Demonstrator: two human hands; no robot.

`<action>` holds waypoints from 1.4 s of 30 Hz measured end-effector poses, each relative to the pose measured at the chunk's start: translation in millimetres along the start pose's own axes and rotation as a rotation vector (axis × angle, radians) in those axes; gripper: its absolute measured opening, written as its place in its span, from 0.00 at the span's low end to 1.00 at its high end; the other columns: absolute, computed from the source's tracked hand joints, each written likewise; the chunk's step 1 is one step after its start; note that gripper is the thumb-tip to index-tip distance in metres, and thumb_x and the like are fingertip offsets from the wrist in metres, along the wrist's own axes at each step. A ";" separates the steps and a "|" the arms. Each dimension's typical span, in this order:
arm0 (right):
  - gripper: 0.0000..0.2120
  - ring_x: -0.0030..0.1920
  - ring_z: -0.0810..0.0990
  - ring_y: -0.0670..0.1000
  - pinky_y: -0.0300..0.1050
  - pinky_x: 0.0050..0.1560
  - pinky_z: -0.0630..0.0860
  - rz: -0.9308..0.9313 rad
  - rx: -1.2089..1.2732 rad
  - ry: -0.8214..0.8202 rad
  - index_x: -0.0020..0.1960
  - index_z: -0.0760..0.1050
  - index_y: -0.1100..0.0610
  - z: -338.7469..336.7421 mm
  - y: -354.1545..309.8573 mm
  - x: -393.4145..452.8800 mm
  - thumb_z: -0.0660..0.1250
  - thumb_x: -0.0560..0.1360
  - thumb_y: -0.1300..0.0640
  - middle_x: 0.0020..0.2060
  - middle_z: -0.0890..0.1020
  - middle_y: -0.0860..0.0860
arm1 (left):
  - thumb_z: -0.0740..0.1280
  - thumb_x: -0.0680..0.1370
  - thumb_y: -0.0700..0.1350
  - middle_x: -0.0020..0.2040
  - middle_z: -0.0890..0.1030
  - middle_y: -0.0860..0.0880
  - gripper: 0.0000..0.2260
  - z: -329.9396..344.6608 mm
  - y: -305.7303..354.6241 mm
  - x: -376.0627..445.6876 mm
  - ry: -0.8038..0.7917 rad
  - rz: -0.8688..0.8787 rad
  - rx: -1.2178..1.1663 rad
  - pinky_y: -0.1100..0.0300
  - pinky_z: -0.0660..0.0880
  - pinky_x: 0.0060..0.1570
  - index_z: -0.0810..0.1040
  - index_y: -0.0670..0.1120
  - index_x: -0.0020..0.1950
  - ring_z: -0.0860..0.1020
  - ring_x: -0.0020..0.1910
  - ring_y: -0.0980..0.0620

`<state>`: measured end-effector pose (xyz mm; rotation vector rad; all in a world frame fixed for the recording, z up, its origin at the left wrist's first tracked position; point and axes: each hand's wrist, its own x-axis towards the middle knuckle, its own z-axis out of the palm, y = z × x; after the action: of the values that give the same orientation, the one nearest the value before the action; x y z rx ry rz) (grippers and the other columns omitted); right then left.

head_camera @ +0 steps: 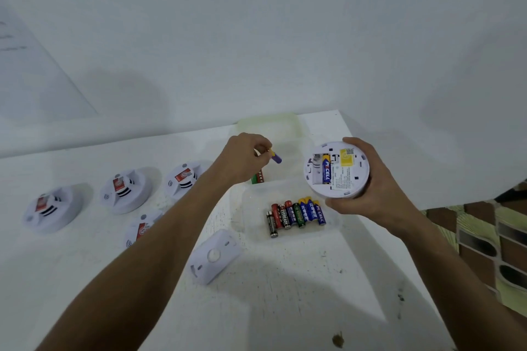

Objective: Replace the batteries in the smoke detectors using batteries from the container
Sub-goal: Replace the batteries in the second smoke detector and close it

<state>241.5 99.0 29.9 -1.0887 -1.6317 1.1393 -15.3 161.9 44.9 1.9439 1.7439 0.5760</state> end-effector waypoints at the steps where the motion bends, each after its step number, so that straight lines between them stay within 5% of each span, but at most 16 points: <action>1: 0.46 0.61 0.77 0.45 0.36 0.53 0.78 -0.001 -0.002 -0.002 0.69 0.65 0.44 -0.2 0.8 0.3 0.80 0.54 0.51 0.61 0.77 0.45 | 0.67 0.78 0.45 0.50 0.83 0.52 0.11 0.6 -0.2 2.4 -0.030 0.002 0.021 0.73 0.70 0.40 0.80 0.47 0.60 0.78 0.43 0.55; 7: 0.47 0.61 0.77 0.45 0.36 0.53 0.79 0.006 -0.013 -0.018 0.70 0.64 0.46 -0.5 4.8 1.6 0.80 0.54 0.50 0.62 0.76 0.45 | 0.67 0.78 0.44 0.55 0.82 0.47 0.10 0.8 -5.8 12.0 -0.130 0.038 0.163 0.70 0.68 0.43 0.82 0.45 0.58 0.76 0.49 0.55; 11: 0.47 0.62 0.77 0.45 0.36 0.52 0.79 0.015 -0.002 -0.029 0.70 0.64 0.45 -0.6 7.6 2.2 0.81 0.55 0.54 0.61 0.76 0.45 | 0.68 0.78 0.48 0.56 0.69 0.46 0.07 7.1 -11.7 17.8 -0.111 -0.021 0.346 0.57 0.66 0.53 0.83 0.53 0.55 0.69 0.58 0.46; 16: 0.45 0.62 0.76 0.44 0.37 0.54 0.79 0.021 -0.016 -0.047 0.69 0.64 0.43 2.3 11.1 3.8 0.81 0.57 0.60 0.59 0.76 0.41 | 0.68 0.77 0.53 0.53 0.63 0.50 0.06 11.2 -7.9 22.8 -0.096 -0.040 0.477 0.54 0.60 0.57 0.82 0.60 0.53 0.65 0.59 0.45; 20: 0.46 0.62 0.76 0.45 0.38 0.55 0.79 0.027 -0.007 -0.057 0.69 0.64 0.44 3.3 12.9 4.0 0.80 0.57 0.61 0.59 0.76 0.40 | 0.67 0.77 0.53 0.65 0.64 0.49 0.06 15.9 -8.8 22.5 -0.112 -0.057 0.522 0.49 0.59 0.62 0.82 0.61 0.52 0.62 0.64 0.44; 29: 0.46 0.61 0.76 0.44 0.39 0.55 0.80 0.030 -0.012 -0.073 0.69 0.64 0.43 5.8 7.6 2.7 0.80 0.57 0.61 0.58 0.76 0.38 | 0.62 0.80 0.48 0.70 0.65 0.47 0.11 4.8 -3.4 7.5 0.003 -0.116 0.354 0.48 0.57 0.66 0.79 0.58 0.60 0.60 0.70 0.44; 33: 0.45 0.62 0.76 0.45 0.39 0.54 0.80 0.014 -0.005 -0.081 0.69 0.64 0.44 9.5 0.7 2.9 0.80 0.57 0.61 0.60 0.76 0.41 | 0.67 0.77 0.46 0.68 0.67 0.47 0.09 -10.8 27.6 -13.2 0.032 0.046 0.032 0.49 0.63 0.68 0.80 0.54 0.57 0.64 0.69 0.47; 38: 0.47 0.63 0.77 0.51 0.44 0.56 0.80 -0.022 0.053 -0.109 0.72 0.63 0.51 16.0 -3.7 3.8 0.80 0.58 0.66 0.62 0.77 0.48 | 0.71 0.73 0.45 0.63 0.69 0.52 0.13 -18.0 57.3 -40.5 -0.169 0.186 -0.158 0.66 0.63 0.59 0.78 0.56 0.56 0.68 0.62 0.58; 42: 0.47 0.62 0.78 0.50 0.43 0.54 0.80 -0.026 0.082 -0.122 0.72 0.63 0.50 19.5 -5.7 2.2 0.79 0.59 0.68 0.61 0.77 0.46 | 0.72 0.72 0.45 0.60 0.71 0.53 0.13 -14.4 57.0 -47.2 -0.157 0.171 -0.203 0.72 0.65 0.50 0.76 0.59 0.53 0.71 0.57 0.58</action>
<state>221.5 95.5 31.3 -0.9590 -1.6727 1.2653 16.7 110.9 90.2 1.9486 1.3788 0.6155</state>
